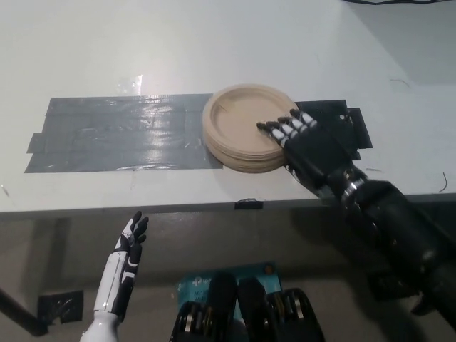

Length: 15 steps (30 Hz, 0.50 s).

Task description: A stack of plates is kept in the middle of the desk close to the robot and the robot grabs the stack with its right hand, picks it up and hands it to a person.

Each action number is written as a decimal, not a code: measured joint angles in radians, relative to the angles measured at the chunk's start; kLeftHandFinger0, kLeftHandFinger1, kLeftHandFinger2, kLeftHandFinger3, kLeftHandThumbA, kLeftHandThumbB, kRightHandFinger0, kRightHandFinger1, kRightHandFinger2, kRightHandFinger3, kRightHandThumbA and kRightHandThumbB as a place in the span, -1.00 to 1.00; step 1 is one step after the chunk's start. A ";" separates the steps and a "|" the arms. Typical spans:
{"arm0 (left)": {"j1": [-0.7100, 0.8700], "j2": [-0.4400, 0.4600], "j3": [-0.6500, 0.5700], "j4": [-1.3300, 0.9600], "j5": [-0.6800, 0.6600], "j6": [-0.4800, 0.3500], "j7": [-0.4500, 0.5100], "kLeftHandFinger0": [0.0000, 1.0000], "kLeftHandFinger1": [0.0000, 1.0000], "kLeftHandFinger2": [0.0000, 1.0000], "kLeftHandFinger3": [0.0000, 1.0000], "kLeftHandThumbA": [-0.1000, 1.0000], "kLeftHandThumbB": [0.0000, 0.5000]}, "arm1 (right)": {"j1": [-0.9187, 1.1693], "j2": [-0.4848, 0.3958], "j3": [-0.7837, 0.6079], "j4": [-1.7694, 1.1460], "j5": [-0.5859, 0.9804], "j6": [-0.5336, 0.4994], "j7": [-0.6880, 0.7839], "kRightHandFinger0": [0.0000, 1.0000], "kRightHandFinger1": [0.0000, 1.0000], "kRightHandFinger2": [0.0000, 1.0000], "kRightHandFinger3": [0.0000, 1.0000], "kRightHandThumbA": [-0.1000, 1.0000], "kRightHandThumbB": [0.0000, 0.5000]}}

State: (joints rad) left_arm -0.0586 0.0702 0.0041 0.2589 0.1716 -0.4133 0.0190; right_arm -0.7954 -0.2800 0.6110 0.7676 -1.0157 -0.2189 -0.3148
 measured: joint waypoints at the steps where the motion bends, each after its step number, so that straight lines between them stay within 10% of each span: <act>1: 0.000 0.000 0.000 0.000 0.000 0.000 0.000 1.00 1.00 1.00 1.00 1.00 0.28 | -0.008 0.002 0.008 0.019 -0.006 0.000 -0.027 -1.00 -0.78 0.13 -0.56 -1.00 0.00; 3: 0.000 0.000 0.000 0.001 0.000 0.000 0.000 1.00 1.00 1.00 1.00 1.00 0.30 | -0.028 0.009 0.021 0.055 -0.016 -0.002 -0.080 -1.00 -0.69 0.35 -0.54 -1.00 0.02; 12: -0.002 0.000 0.000 0.003 0.001 0.000 0.000 1.00 1.00 1.00 1.00 1.00 0.18 | -0.045 0.019 0.059 0.147 -0.044 -0.022 -0.290 -1.00 -0.98 0.04 -0.51 -1.00 0.14; 15: -0.004 0.000 -0.001 0.003 0.002 0.000 0.000 1.00 1.00 1.00 1.00 1.00 0.17 | -0.043 0.015 0.064 0.152 -0.051 -0.036 -0.344 -1.00 -0.99 -0.01 -0.20 -1.00 0.06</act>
State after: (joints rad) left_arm -0.0628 0.0703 0.0033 0.2617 0.1738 -0.4129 0.0188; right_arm -0.8380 -0.2646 0.6746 0.9193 -1.0668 -0.2549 -0.6586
